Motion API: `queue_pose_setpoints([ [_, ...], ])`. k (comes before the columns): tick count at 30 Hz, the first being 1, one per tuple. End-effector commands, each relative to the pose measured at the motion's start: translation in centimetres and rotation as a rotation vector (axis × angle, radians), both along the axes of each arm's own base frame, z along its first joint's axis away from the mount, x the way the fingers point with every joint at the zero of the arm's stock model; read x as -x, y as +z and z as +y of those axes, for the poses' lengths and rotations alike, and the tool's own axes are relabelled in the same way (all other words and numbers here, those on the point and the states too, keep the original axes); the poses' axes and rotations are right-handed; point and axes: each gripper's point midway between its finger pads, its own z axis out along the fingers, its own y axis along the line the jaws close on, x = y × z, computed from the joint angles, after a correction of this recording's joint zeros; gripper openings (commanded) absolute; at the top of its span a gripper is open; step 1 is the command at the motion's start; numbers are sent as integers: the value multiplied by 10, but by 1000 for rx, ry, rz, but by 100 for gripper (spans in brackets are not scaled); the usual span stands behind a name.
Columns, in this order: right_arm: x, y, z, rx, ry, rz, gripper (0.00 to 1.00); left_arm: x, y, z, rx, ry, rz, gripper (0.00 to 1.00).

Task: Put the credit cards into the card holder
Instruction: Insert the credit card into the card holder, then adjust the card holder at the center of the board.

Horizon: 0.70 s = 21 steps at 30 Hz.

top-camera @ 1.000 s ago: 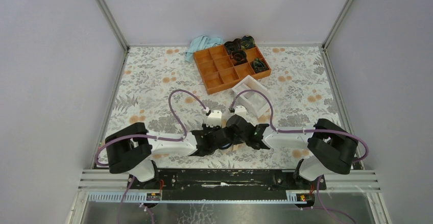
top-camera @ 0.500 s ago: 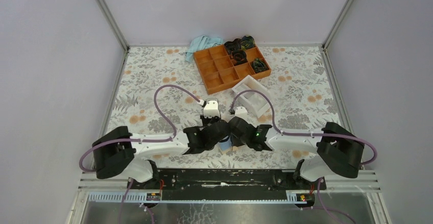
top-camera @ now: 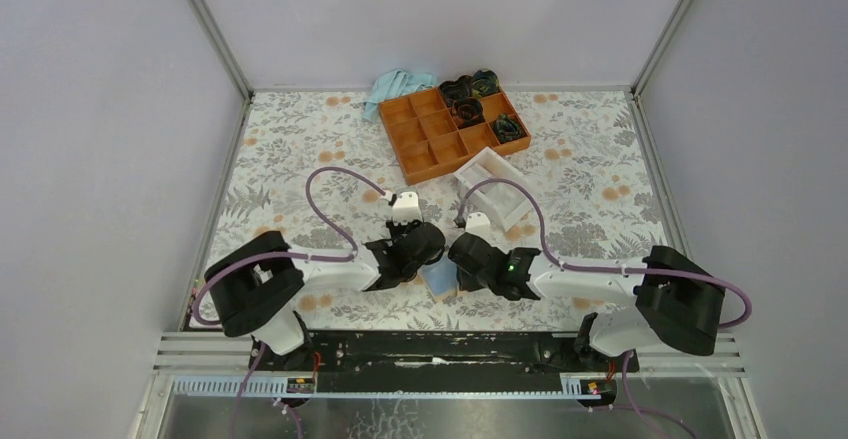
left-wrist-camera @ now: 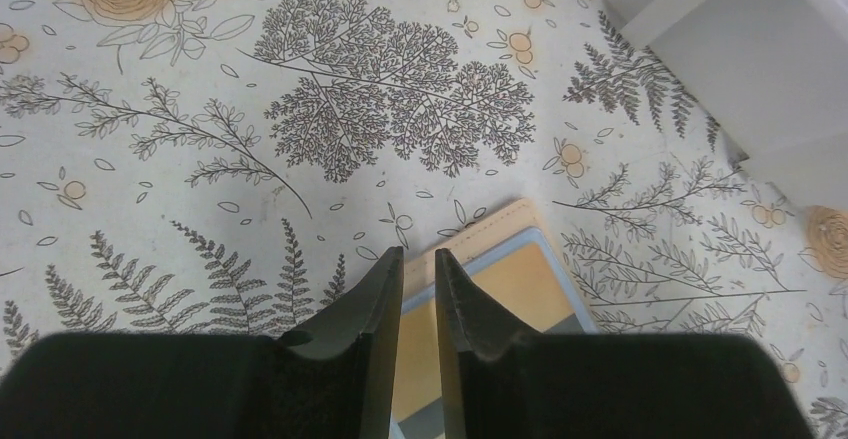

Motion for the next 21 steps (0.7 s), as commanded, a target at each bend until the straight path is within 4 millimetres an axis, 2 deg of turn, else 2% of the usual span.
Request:
queue_pose_setpoints([
  [1, 10, -3, -9, -7, -35, 18, 31, -8, -5, -8, 52, 2, -14, 25],
  [9, 20, -20, -17, 8, -53, 62, 29, 0, -23, -4, 46, -3, 32, 25],
  [21, 4, -24, 5, 16, -26, 42, 27, 21, -40, 29, 18, 80, 97, 24],
])
